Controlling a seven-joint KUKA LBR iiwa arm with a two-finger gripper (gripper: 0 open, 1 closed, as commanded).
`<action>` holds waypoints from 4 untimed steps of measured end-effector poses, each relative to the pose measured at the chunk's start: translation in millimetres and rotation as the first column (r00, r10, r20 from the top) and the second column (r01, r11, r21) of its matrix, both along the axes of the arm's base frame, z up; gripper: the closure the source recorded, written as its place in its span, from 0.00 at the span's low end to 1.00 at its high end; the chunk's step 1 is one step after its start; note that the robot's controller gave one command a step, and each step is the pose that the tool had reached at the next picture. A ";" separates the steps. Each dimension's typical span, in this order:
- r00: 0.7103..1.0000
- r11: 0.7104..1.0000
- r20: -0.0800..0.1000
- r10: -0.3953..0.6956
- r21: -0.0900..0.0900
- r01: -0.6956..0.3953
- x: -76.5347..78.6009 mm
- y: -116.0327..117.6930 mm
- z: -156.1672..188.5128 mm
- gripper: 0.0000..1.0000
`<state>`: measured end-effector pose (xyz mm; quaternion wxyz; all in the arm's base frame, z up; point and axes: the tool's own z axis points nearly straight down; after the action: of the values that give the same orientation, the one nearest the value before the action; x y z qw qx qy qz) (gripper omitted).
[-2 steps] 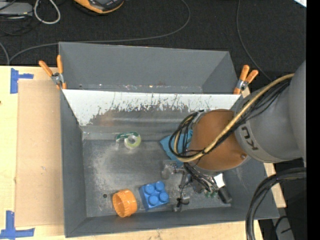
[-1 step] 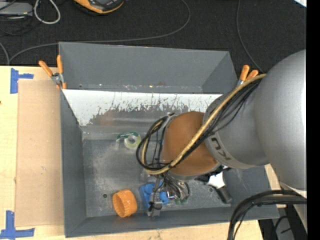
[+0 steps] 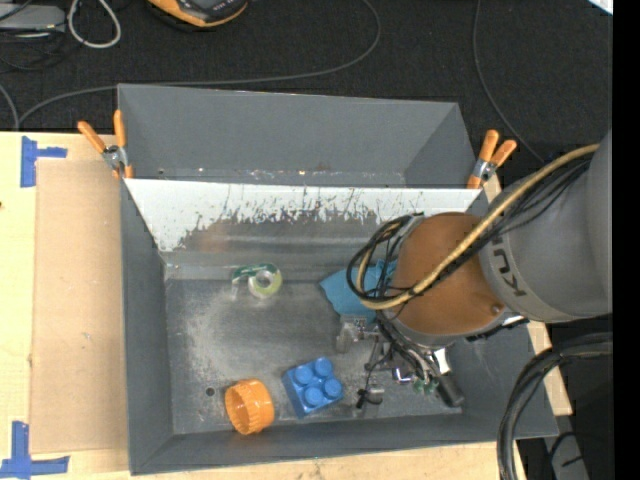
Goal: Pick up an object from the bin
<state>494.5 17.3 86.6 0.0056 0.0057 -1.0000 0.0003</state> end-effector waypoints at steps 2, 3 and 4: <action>0.983 0.983 0.000 0.182 -0.003 -0.182 16.8 -45.2 32.2 1.00; 0.983 0.983 -0.002 0.182 0.000 -0.182 16.3 -43.0 31.3 1.00; 0.984 0.984 0.004 0.178 -0.003 -0.178 30.0 -36.8 14.5 1.00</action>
Offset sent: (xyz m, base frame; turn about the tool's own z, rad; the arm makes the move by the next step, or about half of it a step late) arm 0.0164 -0.0430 0.0321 -0.1856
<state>524.5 -19.5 101.1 0.0035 0.0949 -0.9955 0.0021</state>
